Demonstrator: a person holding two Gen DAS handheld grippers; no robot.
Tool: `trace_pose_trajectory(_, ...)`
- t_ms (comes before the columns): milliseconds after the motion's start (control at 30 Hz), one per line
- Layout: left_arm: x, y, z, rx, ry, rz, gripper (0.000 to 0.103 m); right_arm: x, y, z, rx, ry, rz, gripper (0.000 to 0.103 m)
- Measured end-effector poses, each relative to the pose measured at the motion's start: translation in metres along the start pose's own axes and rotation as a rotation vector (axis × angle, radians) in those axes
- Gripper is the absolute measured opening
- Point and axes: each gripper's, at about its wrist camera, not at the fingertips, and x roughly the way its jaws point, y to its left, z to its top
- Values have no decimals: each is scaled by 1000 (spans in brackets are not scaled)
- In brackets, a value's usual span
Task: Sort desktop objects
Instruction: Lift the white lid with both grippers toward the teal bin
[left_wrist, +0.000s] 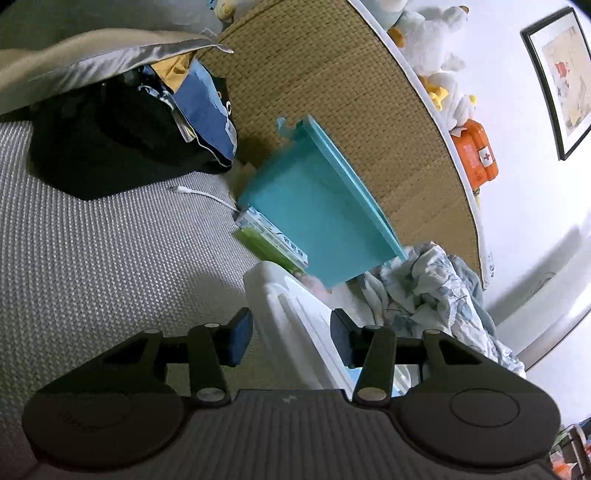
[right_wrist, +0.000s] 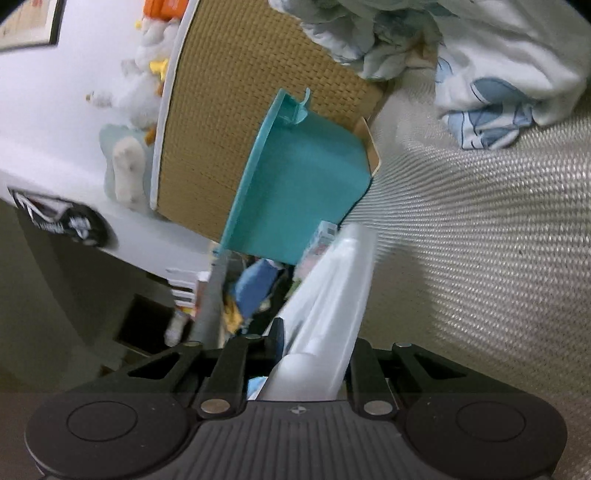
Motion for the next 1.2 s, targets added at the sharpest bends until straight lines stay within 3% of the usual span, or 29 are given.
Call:
trace_pose_trajectory(367, -7, -11, 3, 71, -11, 7, 50, 1, 16, 0, -106, -15, 8, 19)
trace_pose_trajectory(667, -7, -18, 9, 92, -18, 11, 50, 2, 18, 5, -101, -17, 7, 19)
trace_pose_trajectory(933, 2, -32, 33, 105, -20, 11, 50, 9, 33, 19, -136, -16, 34, 19)
trace_pose_trajectory(1200, 26, -60, 77, 146, -48, -21, 50, 25, 54, 54, -165, -41, 78, 19)
